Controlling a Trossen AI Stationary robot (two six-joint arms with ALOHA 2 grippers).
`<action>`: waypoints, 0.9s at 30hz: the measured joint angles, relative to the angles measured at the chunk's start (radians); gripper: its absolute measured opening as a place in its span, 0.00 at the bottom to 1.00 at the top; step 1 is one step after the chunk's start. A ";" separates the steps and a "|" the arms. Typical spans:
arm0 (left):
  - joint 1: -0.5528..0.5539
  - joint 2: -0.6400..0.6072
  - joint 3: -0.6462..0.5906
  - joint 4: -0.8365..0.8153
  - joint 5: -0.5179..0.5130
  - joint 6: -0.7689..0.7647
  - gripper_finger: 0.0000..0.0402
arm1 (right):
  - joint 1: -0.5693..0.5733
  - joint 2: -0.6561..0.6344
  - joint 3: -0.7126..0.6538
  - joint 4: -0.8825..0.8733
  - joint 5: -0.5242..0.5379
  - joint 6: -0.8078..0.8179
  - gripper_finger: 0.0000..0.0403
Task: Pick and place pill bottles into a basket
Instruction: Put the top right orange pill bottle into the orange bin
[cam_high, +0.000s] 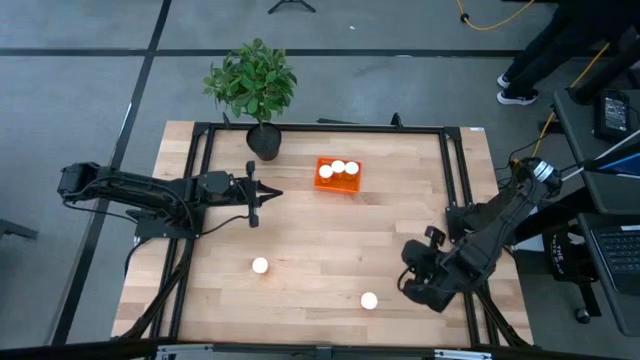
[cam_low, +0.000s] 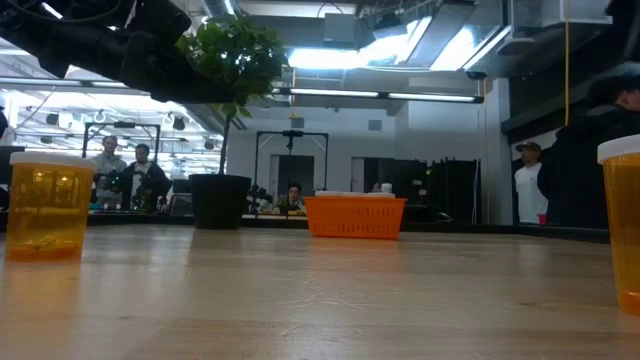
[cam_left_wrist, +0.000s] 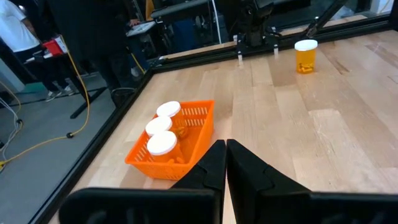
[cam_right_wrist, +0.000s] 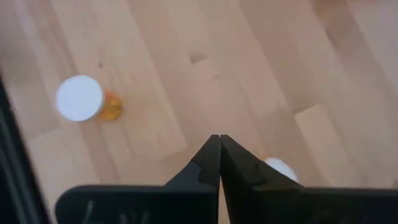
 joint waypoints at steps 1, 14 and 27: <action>0.000 0.000 0.000 0.000 0.000 0.000 0.02 | 0.011 0.000 0.000 -0.003 0.000 0.025 0.03; 0.000 0.001 0.000 0.000 0.000 0.000 0.09 | 0.075 0.000 0.000 -0.083 0.002 0.265 0.29; 0.000 0.001 0.000 0.000 0.000 -0.017 0.17 | 0.096 0.008 -0.168 -0.057 -0.089 0.343 0.70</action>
